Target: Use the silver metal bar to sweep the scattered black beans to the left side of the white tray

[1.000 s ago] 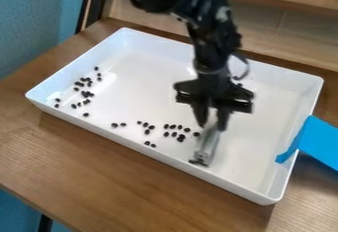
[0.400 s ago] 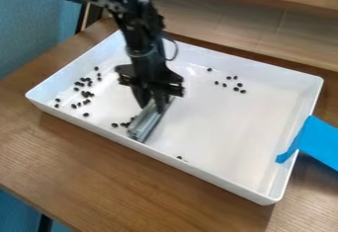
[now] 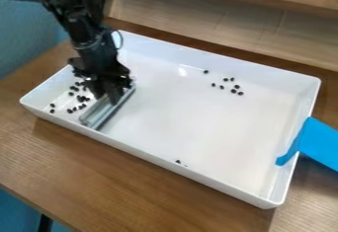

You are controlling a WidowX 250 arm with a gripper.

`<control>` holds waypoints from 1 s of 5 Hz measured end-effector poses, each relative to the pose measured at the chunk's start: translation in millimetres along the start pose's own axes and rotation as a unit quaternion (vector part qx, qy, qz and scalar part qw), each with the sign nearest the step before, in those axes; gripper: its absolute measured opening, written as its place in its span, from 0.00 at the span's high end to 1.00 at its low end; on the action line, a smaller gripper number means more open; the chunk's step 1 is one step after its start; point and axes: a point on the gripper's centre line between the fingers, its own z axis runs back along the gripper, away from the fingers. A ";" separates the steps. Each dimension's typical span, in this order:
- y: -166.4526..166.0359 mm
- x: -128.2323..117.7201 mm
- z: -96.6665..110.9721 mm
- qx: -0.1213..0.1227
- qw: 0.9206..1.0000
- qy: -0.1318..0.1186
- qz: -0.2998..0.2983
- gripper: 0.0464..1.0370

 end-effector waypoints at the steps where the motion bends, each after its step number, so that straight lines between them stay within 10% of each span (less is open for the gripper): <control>1: 30.3 5.1 11.8 0.010 1.000 -0.009 -0.005 0.70; 3: 62.5 13.4 11.2 0.017 1.000 -0.010 -0.008 0.70; 5: 11.5 28.1 41.9 -0.039 0.998 -0.008 0.040 0.70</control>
